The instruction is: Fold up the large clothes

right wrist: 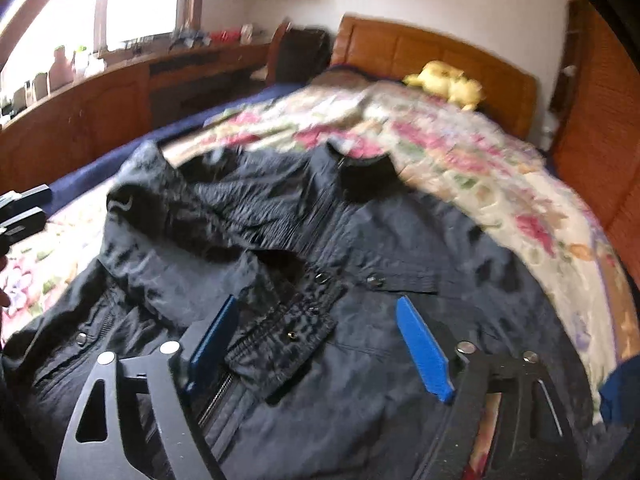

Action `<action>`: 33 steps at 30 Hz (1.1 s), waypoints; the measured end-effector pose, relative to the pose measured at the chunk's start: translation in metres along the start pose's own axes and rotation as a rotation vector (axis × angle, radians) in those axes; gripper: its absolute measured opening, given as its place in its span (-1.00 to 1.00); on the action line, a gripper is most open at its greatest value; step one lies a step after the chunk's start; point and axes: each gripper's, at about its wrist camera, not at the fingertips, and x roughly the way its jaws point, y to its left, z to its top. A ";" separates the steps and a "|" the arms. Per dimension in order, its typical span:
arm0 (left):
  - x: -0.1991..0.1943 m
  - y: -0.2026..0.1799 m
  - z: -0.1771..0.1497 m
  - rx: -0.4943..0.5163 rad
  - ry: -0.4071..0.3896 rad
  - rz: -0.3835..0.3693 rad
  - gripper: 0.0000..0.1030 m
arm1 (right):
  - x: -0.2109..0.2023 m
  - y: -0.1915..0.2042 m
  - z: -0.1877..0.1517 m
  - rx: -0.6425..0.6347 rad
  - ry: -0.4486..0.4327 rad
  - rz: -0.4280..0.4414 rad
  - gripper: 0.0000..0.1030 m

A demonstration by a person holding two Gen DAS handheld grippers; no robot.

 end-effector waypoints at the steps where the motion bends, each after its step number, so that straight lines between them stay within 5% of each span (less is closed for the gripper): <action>1: -0.001 0.003 -0.001 -0.002 -0.002 0.001 0.09 | 0.011 0.000 0.001 0.002 0.023 0.000 0.55; 11: -0.004 0.039 -0.010 -0.029 0.008 -0.003 0.12 | 0.105 -0.005 -0.006 0.076 0.220 0.038 0.54; 19: -0.001 0.047 -0.012 -0.037 0.018 -0.005 0.13 | 0.128 -0.010 -0.007 0.199 0.241 0.104 0.54; 22: -0.001 0.048 -0.013 -0.041 0.016 -0.010 0.13 | 0.125 -0.001 -0.006 0.168 0.222 0.118 0.19; 27: -0.004 0.050 -0.013 -0.040 0.013 -0.008 0.14 | 0.118 0.012 -0.004 0.105 0.193 0.116 -0.67; 33: -0.006 0.054 -0.013 -0.049 0.005 0.000 0.17 | 0.083 0.004 0.008 0.082 0.087 0.073 -0.80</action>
